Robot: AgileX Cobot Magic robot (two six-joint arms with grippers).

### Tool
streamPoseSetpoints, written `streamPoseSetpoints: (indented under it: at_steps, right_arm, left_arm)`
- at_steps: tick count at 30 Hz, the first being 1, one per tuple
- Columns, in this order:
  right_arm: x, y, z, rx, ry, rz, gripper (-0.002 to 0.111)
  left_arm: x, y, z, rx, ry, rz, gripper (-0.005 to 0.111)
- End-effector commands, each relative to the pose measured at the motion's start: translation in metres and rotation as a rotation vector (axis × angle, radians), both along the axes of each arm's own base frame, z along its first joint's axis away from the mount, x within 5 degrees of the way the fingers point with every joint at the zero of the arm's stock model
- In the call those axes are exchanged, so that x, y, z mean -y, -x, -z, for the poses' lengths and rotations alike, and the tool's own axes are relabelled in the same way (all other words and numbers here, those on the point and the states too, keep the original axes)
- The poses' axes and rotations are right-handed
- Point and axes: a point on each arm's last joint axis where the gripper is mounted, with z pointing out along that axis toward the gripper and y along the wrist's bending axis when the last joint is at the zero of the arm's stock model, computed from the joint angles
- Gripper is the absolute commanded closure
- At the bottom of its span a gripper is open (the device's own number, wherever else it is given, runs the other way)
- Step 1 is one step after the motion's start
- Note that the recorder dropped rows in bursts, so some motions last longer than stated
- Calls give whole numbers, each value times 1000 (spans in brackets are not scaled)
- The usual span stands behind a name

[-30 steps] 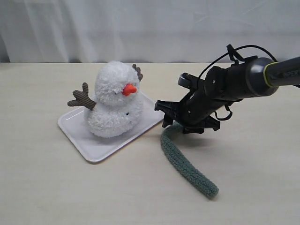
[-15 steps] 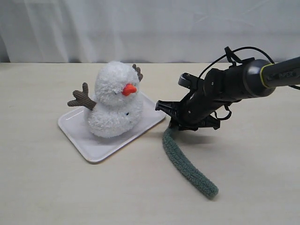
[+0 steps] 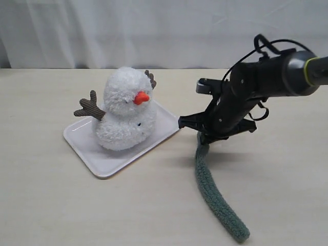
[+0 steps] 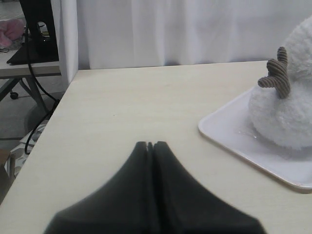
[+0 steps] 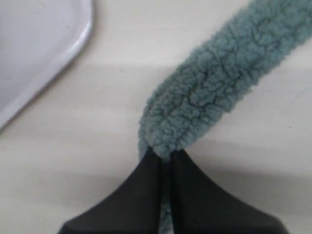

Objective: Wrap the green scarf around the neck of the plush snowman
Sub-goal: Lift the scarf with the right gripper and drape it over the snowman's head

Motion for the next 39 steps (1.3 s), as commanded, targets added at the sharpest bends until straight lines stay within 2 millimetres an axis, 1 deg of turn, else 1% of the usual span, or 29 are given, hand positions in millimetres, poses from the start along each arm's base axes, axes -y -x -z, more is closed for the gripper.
streamPoseSetpoints:
  at_steps: [1, 5, 7, 11, 14, 18, 21, 25, 27, 30, 32, 35, 39]
  right_arm:
    - [-9, 15, -55, 122, -6, -142, 104]
    - [-23, 34, -99, 247, -21, -266, 104]
    - [-30, 48, -124, 324, -25, -348, 104]
    - [-41, 75, -156, 397, -7, -518, 104]
    - [-45, 92, -177, 339, 14, -590, 104]
    - [-50, 112, -195, 211, 130, -702, 104]
    - [-56, 124, -204, 201, 261, -782, 104]
    - [-72, 136, -212, 304, 415, -887, 104]
    - [-77, 141, -215, 364, 531, -972, 104]
    - [-94, 151, -219, 471, 673, -1169, 104]
    - [-107, 157, -218, 542, 748, -1308, 104]
    - [-125, 158, -213, 629, 827, -1441, 104]
    - [-142, 148, -200, 689, 922, -1552, 104]
  left_arm:
    - [0, 0, -1, 15, 4, 5, 107]
    - [0, 0, -1, 15, 4, 5, 107]
    - [0, 0, -1, 15, 4, 5, 107]
    - [0, 0, -1, 15, 4, 5, 107]
    - [0, 0, -1, 15, 4, 5, 107]
    - [0, 0, -1, 15, 4, 5, 107]
    - [0, 0, -1, 15, 4, 5, 107]
    - [0, 0, -1, 15, 4, 5, 107]
    - [0, 0, -1, 15, 4, 5, 107]
    - [0, 0, -1, 15, 4, 5, 107]
    - [0, 0, -1, 15, 4, 5, 107]
    - [0, 0, -1, 15, 4, 5, 107]
    - [0, 0, -1, 15, 4, 5, 107]
